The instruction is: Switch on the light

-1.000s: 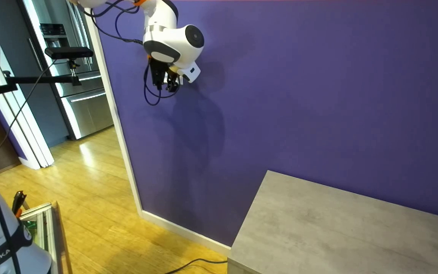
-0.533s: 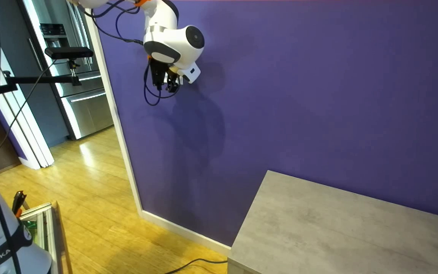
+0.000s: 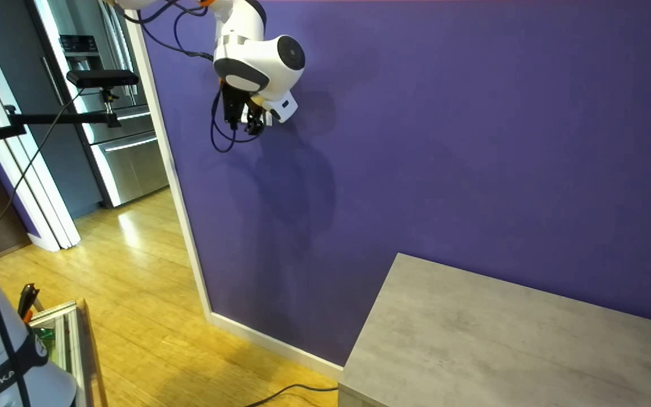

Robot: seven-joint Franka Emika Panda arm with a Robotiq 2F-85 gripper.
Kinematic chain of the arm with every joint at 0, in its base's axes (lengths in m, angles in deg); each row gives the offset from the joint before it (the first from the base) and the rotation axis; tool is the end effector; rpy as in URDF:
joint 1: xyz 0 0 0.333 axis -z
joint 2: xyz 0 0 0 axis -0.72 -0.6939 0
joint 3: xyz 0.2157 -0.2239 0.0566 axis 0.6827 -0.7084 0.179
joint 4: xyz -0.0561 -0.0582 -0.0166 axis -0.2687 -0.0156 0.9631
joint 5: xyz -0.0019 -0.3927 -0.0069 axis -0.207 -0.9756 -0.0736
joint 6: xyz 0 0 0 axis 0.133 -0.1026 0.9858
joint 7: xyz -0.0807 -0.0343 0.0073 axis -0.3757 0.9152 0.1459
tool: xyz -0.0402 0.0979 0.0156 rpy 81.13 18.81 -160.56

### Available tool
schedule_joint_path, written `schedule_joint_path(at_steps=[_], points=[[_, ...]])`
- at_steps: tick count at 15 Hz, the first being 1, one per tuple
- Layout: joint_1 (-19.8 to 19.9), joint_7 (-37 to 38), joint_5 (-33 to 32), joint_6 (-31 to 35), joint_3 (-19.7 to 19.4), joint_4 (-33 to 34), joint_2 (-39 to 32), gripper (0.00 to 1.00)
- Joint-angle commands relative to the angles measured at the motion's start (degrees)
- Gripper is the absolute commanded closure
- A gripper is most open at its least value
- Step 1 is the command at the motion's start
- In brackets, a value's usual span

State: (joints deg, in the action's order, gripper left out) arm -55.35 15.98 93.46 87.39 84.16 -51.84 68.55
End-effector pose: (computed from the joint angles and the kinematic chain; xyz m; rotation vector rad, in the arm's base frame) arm 0.5877 0.2004 0.4246 -2.0780 0.3068 0.0618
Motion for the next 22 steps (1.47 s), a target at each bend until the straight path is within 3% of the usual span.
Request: schedule_joint_path(at_steps=[1,22], points=[[1.16,2.99,1.37,-2.08,0.46,-0.95,2.1,0.0],[1.31,3.66,4.39,-2.35,0.6,-0.17,0.4,0.0]])
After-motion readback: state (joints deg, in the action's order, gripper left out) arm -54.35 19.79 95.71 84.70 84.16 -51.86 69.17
